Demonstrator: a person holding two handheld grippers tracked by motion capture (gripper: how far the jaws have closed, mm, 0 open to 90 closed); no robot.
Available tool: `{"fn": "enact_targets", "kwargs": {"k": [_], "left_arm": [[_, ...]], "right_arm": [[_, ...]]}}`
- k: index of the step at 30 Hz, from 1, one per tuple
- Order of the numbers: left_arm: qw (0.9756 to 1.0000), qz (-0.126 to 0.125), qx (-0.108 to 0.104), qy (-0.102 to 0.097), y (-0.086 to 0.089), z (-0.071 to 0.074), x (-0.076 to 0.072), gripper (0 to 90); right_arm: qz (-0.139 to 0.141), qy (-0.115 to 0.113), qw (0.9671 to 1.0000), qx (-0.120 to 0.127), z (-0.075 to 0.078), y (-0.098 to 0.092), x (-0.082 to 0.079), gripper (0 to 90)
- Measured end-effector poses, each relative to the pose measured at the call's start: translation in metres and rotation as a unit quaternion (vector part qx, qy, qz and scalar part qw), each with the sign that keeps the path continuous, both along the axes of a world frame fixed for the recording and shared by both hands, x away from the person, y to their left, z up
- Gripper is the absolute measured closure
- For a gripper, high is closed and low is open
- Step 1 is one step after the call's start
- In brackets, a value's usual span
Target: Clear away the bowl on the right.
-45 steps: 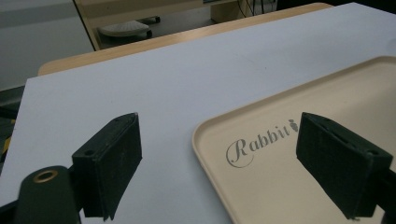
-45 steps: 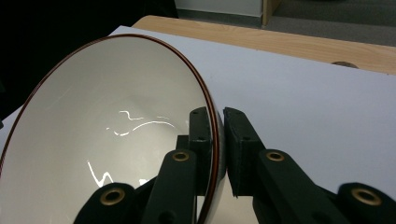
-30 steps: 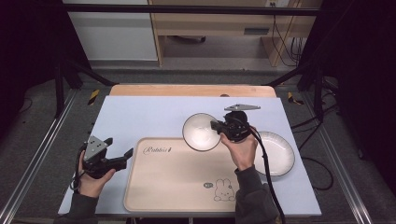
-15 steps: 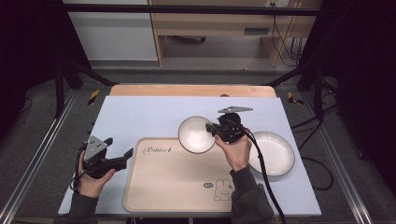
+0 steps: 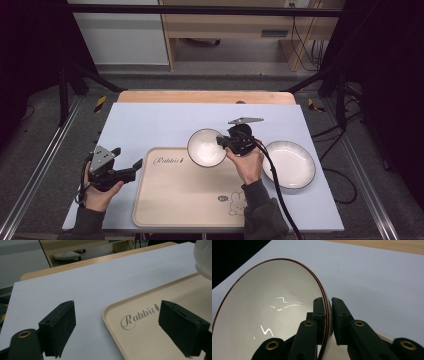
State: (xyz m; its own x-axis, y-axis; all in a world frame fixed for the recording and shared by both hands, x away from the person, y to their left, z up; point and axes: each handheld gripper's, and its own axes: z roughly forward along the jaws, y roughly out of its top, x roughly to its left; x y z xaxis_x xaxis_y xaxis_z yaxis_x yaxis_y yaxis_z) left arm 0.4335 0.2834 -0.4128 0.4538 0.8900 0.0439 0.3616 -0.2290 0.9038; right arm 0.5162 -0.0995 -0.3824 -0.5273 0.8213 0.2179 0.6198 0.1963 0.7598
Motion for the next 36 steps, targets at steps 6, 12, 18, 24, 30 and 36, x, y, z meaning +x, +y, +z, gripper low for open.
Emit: {"fn": "enact_targets", "kwargs": {"k": [6, 12, 18, 24, 30, 36], "left_arm": [[1.0000, 0.000, 0.000, 0.000, 0.000, 0.000, 0.000, 13.8], [1.0000, 0.000, 0.002, 0.000, 0.000, 0.000, 0.000, 13.9], [1.0000, 0.000, 0.002, 0.000, 0.000, 0.000, 0.000, 13.9], [1.0000, 0.000, 0.001, 0.001, -0.001, 0.000, 0.000, 13.9], [1.0000, -0.001, 0.002, 0.000, -0.002, 0.000, 0.001, 13.8], [1.0000, -0.001, 0.002, 0.000, -0.001, 0.000, 0.001, 13.8]], "right_arm": [[0.002, 0.007, 1.0000, -0.003, -0.005, 0.004, 0.002, 82.3], [0.002, 0.010, 0.9998, -0.014, -0.010, 0.008, 0.005, 82.3], [0.003, 0.016, 0.9996, -0.021, -0.016, 0.011, 0.007, 82.3], [0.001, 0.033, 0.9993, -0.019, -0.026, 0.011, 0.008, 82.3], [-0.003, 0.041, 0.9989, -0.023, -0.032, 0.011, 0.011, 82.3], [-0.005, 0.050, 0.9984, -0.024, -0.038, 0.011, 0.012, 82.3]]}}
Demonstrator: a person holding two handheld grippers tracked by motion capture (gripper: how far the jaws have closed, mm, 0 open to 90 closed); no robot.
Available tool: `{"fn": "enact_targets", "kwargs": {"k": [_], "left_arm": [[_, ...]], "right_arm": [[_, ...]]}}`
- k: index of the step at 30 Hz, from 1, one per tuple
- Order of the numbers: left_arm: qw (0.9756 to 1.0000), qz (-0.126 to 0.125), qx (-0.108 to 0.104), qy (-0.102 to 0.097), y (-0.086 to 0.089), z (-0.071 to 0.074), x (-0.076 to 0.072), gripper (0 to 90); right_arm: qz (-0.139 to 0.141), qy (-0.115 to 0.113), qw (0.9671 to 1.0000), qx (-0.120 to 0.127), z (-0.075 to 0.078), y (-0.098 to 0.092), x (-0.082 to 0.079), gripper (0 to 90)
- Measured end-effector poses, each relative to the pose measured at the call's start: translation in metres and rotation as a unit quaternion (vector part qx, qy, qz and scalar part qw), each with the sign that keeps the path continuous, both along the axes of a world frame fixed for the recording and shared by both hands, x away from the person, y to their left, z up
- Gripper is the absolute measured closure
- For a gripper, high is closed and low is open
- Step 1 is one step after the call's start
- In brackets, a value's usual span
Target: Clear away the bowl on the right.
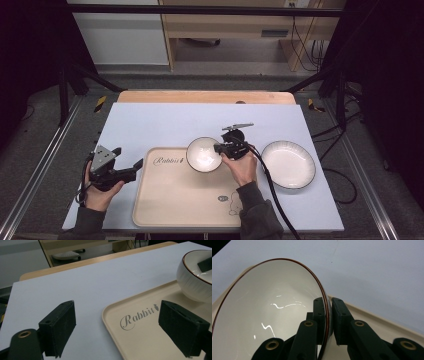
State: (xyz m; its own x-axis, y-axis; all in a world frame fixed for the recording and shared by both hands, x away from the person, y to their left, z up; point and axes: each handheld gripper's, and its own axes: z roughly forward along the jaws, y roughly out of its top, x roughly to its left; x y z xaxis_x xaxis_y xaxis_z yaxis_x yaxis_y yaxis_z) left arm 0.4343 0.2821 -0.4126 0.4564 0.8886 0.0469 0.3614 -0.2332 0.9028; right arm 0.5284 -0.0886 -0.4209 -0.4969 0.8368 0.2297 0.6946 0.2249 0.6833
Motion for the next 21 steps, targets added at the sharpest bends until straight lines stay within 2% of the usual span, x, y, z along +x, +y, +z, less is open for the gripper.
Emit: {"fn": "enact_targets", "kwargs": {"k": [10, 21], "left_arm": [[1.0000, -0.001, 0.001, 0.000, 0.001, 0.000, -0.001, 13.8], [1.0000, 0.000, -0.001, -0.001, 0.002, 0.000, -0.001, 13.9]], "right_arm": [[-0.001, 0.016, 0.9999, 0.001, -0.010, 0.002, 0.001, 82.2], [-0.003, 0.024, 0.9997, -0.005, -0.017, 0.004, 0.003, 82.1]]}}
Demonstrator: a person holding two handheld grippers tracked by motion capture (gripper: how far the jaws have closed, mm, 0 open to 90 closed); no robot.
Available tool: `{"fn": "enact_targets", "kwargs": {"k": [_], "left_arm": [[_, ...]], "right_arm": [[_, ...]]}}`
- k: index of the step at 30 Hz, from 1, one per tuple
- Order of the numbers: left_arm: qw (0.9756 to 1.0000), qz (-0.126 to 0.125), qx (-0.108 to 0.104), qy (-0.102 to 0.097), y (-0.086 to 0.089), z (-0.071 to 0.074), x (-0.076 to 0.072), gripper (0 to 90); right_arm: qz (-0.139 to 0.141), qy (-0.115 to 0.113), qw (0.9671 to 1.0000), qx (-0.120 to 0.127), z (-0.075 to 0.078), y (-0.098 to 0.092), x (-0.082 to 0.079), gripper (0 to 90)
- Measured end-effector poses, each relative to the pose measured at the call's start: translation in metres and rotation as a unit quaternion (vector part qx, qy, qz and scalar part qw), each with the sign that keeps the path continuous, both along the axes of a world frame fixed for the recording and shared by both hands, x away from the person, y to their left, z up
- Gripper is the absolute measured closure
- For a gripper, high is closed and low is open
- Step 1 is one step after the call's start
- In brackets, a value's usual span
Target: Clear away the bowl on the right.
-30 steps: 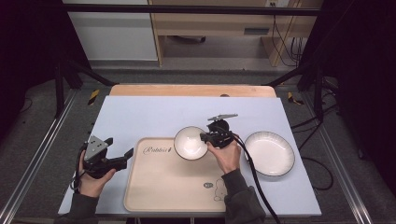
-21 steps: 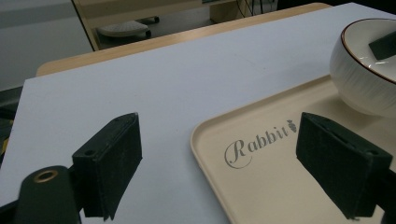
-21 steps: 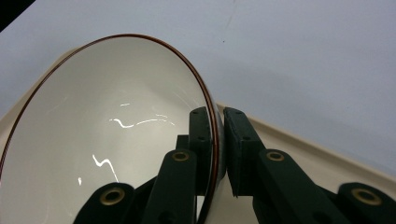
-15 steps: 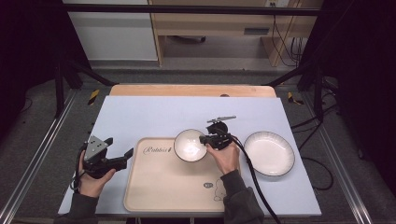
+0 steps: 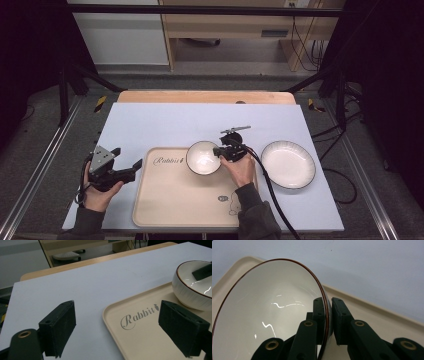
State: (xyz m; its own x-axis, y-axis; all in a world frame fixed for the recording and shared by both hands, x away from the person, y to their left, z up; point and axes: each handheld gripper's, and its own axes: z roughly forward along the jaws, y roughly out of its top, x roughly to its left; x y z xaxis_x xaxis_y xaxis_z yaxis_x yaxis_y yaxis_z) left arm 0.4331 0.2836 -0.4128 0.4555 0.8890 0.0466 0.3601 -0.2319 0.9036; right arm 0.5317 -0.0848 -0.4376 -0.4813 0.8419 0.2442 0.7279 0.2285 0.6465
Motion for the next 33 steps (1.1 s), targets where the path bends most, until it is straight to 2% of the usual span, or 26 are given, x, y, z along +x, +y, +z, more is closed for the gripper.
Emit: {"fn": "enact_targets", "kwargs": {"k": [12, 18, 20, 22, 26, 28, 31, 33], "left_arm": [[1.0000, -0.001, 0.001, 0.000, -0.001, 0.000, 0.000, 13.9], [1.0000, -0.001, 0.001, 0.002, -0.001, -0.001, 0.000, 13.9], [1.0000, 0.000, 0.000, 0.002, -0.001, -0.001, 0.000, 13.9], [1.0000, -0.001, 0.001, 0.003, -0.001, -0.001, 0.000, 13.9], [1.0000, -0.001, 0.001, 0.002, -0.001, -0.001, 0.000, 13.8], [1.0000, -0.001, 0.001, 0.002, -0.001, -0.001, 0.000, 13.8], [1.0000, 0.000, 0.001, 0.001, -0.001, -0.001, 0.000, 13.7], [1.0000, -0.001, 0.002, 0.002, -0.002, -0.001, 0.000, 13.6]], "right_arm": [[-0.004, 0.008, 0.9999, 0.008, -0.005, -0.002, 0.001, 82.2], [-0.006, 0.002, 0.9999, -0.012, -0.010, -0.002, 0.002, 82.2], [-0.005, -0.001, 1.0000, -0.003, -0.010, -0.003, 0.002, 81.7], [-0.005, -0.003, 1.0000, -0.005, -0.010, -0.003, 0.001, 80.0], [-0.005, -0.041, 0.9988, -0.025, -0.004, -0.005, -0.003, 65.1], [-0.010, -0.064, 0.9976, -0.027, 0.000, -0.008, -0.006, 53.7], [-0.015, -0.096, 0.9949, -0.028, 0.007, -0.012, -0.011, 39.0], [-0.012, -0.123, 0.9918, -0.032, 0.012, -0.014, -0.016, 30.6]]}}
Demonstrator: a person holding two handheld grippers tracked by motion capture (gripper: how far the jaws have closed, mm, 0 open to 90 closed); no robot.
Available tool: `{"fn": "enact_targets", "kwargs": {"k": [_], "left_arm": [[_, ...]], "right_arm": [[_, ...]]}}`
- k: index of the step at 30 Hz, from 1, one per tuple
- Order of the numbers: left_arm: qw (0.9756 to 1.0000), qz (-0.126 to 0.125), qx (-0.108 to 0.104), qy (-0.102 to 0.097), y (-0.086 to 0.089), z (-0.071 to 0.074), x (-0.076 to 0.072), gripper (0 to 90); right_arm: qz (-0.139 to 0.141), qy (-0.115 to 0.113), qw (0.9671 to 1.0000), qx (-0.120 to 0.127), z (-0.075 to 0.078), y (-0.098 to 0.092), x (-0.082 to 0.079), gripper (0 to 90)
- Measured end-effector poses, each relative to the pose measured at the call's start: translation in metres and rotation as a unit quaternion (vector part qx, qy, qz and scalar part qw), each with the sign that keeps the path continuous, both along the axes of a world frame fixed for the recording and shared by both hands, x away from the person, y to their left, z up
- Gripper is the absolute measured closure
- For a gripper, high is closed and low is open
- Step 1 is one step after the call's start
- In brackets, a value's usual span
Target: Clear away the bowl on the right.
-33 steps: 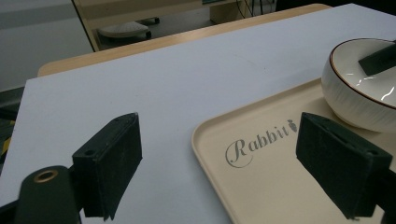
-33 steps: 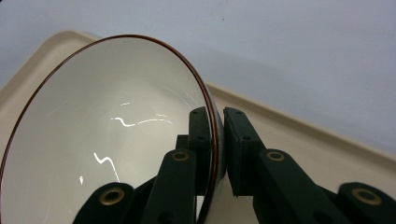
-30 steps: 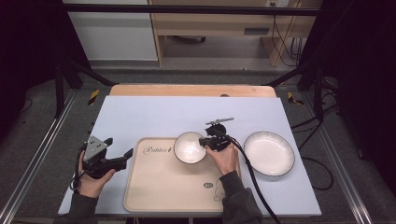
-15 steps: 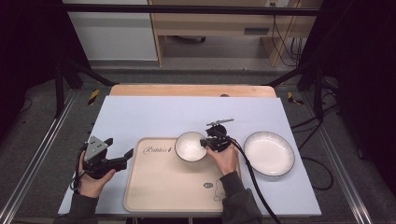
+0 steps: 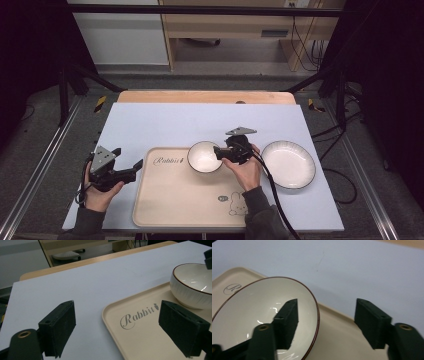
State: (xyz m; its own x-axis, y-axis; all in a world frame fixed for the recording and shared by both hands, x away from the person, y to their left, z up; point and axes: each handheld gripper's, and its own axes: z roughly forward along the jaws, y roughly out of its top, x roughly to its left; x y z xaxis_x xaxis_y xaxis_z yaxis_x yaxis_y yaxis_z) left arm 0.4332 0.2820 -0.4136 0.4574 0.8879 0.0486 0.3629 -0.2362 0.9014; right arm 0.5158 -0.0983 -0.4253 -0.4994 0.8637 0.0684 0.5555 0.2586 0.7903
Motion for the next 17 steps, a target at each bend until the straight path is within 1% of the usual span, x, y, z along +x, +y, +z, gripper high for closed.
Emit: {"fn": "enact_targets", "kwargs": {"k": [1, 2, 3, 6, 10, 12, 13, 14, 17], "left_arm": [[1.0000, 0.000, 0.000, 0.000, 0.000, 0.000, 0.000, 13.5], [1.0000, 0.000, 0.000, 0.000, 0.000, 0.000, 0.000, 13.3], [1.0000, 0.000, -0.001, 0.000, 0.000, 0.000, 0.000, 13.3], [1.0000, 0.002, -0.003, -0.002, 0.000, 0.000, 0.000, 12.9], [1.0000, 0.001, -0.001, -0.002, 0.000, 0.000, 0.000, 12.3], [1.0000, 0.002, -0.001, -0.003, 0.000, 0.000, 0.000, 12.1], [1.0000, 0.002, -0.001, -0.003, 0.001, 0.000, 0.000, 12.0], [1.0000, 0.002, -0.002, -0.004, 0.001, 0.000, 0.000, 12.0], [1.0000, 0.004, -0.003, -0.003, 0.000, 0.000, 0.000, 11.7]], "right_arm": [[0.001, -0.010, 0.9999, 0.001, 0.003, -0.001, -0.002, 28.0], [0.004, -0.015, 0.9999, 0.005, 0.005, -0.002, -0.004, 25.6], [0.012, -0.022, 0.9996, 0.012, 0.008, -0.004, -0.006, 23.1], [0.018, -0.032, 0.9990, 0.025, 0.016, -0.011, -0.012, 19.0], [0.024, -0.053, 0.9977, 0.036, 0.020, -0.022, -0.024, 18.2], [0.022, -0.063, 0.9969, 0.042, 0.021, -0.027, -0.029, 16.9], [0.025, -0.071, 0.9963, 0.041, 0.021, -0.030, -0.031, 15.5], [0.027, -0.084, 0.9954, 0.036, 0.021, -0.035, -0.035, 14.9], [0.025, -0.104, 0.9935, 0.039, 0.020, -0.047, -0.046, 14.7]]}}
